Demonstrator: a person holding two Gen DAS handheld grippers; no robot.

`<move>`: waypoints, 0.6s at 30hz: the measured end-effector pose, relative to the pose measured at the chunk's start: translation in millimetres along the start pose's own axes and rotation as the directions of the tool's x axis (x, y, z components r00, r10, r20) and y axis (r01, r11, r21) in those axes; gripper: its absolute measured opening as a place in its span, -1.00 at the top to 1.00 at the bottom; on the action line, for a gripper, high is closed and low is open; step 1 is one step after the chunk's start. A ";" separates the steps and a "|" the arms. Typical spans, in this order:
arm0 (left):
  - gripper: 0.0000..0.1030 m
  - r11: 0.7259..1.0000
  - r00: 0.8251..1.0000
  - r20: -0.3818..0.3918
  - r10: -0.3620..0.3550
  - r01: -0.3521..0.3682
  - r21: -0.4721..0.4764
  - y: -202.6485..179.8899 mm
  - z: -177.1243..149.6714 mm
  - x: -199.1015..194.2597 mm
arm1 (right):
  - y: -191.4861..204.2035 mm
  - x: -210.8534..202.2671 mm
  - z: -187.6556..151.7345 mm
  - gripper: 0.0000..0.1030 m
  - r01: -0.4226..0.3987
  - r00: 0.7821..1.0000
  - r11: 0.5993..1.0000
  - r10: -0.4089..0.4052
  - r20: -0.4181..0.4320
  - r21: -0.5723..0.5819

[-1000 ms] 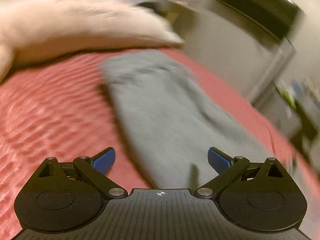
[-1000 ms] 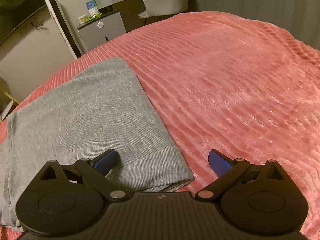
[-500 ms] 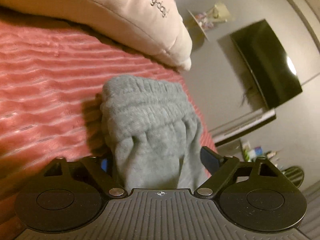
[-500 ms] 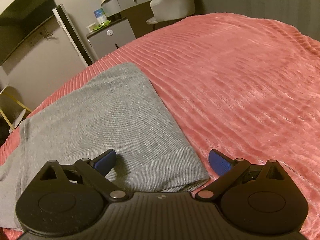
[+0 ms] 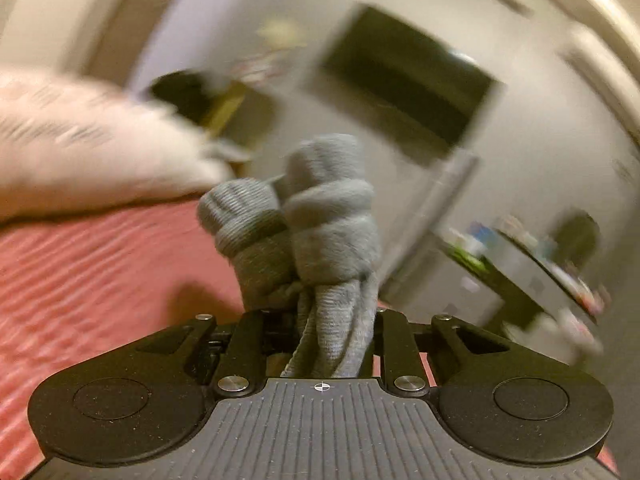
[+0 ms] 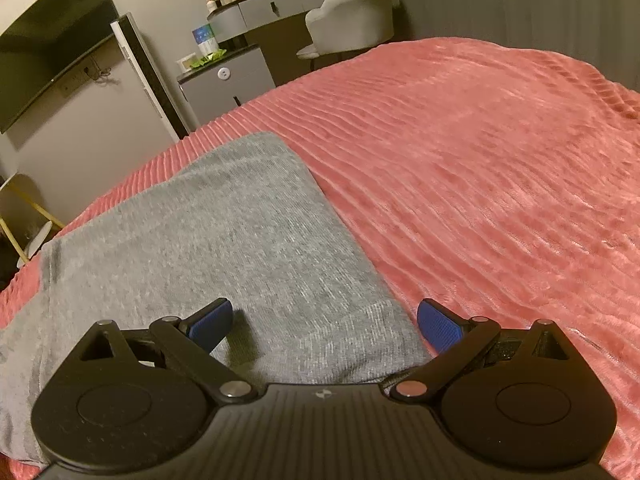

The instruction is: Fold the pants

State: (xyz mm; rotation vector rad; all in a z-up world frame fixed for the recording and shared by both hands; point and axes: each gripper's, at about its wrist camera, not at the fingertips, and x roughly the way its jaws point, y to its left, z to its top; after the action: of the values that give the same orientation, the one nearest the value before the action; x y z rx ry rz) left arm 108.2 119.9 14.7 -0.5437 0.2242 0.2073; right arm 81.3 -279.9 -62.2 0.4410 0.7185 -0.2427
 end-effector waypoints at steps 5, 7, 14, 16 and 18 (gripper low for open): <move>0.58 0.937 0.972 -0.100 -0.212 0.231 0.261 -92.8 -41.2 -16.7 | 2.4 -3.1 -1.4 -0.92 -0.020 1.000 1.000 0.020 0.015 -0.001; 0.57 0.889 0.950 -0.178 -0.255 0.303 0.343 -121.8 -67.6 -20.0 | 0.6 -4.5 -1.3 -0.92 -0.031 0.999 0.999 0.031 0.022 0.011; 0.23 0.626 0.941 -0.332 -0.068 0.299 0.720 -183.0 -168.6 -26.6 | -1.9 -6.9 -1.8 -0.92 -0.058 0.997 0.998 0.057 0.046 0.032; -0.42 0.631 0.919 -0.392 -0.049 0.332 0.701 -182.4 -168.7 -28.1 | -1.8 -8.1 -1.6 -0.92 -0.067 0.996 0.997 0.065 0.055 0.033; -0.85 0.693 0.864 -0.483 -0.141 0.434 0.575 -174.8 -158.9 -46.8 | -2.6 -8.7 -0.2 -0.93 -0.076 0.995 0.996 0.073 0.062 0.039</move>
State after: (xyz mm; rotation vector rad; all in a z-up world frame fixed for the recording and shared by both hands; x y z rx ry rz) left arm 83.1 -117.1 -20.2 0.1260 0.5865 -0.3170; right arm 73.8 -281.6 -57.2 0.4963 0.6372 -0.2001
